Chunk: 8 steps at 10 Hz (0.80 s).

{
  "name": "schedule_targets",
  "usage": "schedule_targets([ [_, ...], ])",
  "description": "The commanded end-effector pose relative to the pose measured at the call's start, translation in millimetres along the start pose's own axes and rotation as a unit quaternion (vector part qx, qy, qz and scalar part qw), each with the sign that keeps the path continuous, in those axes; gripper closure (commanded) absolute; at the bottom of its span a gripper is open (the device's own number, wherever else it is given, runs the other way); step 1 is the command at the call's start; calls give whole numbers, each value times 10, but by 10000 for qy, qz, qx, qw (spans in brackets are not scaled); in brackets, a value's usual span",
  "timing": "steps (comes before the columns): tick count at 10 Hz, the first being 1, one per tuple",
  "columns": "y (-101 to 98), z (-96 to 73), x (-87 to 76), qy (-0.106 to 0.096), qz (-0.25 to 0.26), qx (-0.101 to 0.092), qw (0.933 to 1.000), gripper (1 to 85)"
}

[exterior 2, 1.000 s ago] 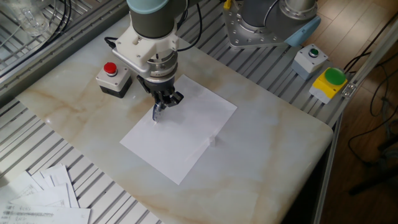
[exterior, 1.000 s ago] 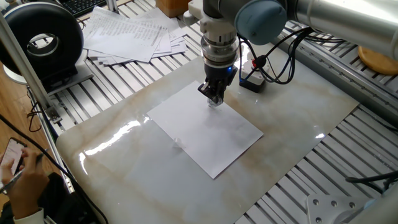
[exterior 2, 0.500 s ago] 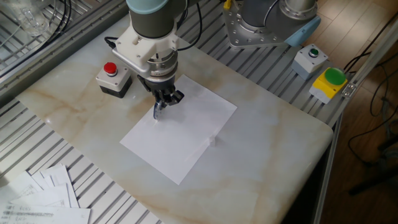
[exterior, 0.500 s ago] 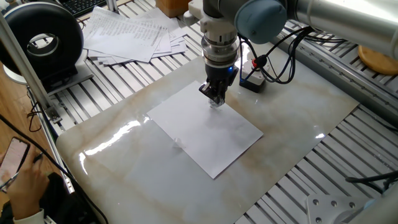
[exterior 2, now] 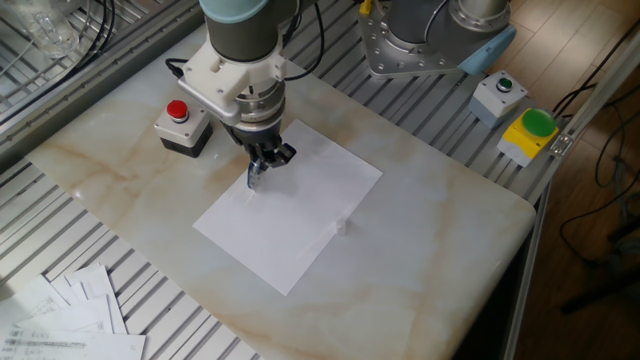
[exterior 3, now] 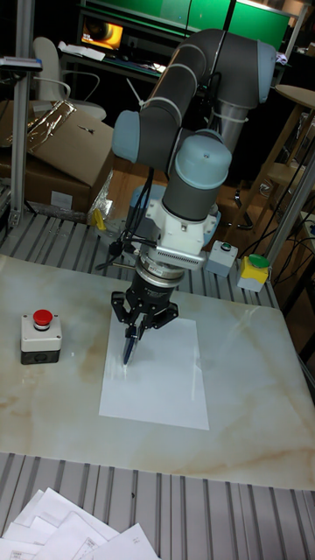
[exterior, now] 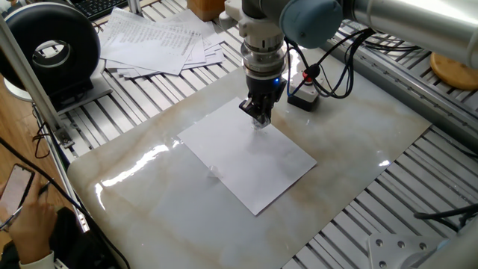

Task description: Use the correction tape on paper

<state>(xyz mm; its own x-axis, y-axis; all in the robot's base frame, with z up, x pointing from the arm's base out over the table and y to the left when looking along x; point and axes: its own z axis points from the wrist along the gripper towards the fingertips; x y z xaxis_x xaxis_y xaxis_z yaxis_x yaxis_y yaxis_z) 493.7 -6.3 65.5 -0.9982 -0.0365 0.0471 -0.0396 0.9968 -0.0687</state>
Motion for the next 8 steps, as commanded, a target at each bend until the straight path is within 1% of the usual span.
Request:
schedule_targets([
  [1,17,-35,-6,25,34,-44,10000,847],
  [2,20,-40,-4,40,34,-37,10000,847],
  [4,83,-63,-116,-92,115,-110,9998,847],
  [5,90,-63,-193,-169,108,-108,9997,847],
  [8,56,-44,-238,-216,23,-120,9997,847],
])
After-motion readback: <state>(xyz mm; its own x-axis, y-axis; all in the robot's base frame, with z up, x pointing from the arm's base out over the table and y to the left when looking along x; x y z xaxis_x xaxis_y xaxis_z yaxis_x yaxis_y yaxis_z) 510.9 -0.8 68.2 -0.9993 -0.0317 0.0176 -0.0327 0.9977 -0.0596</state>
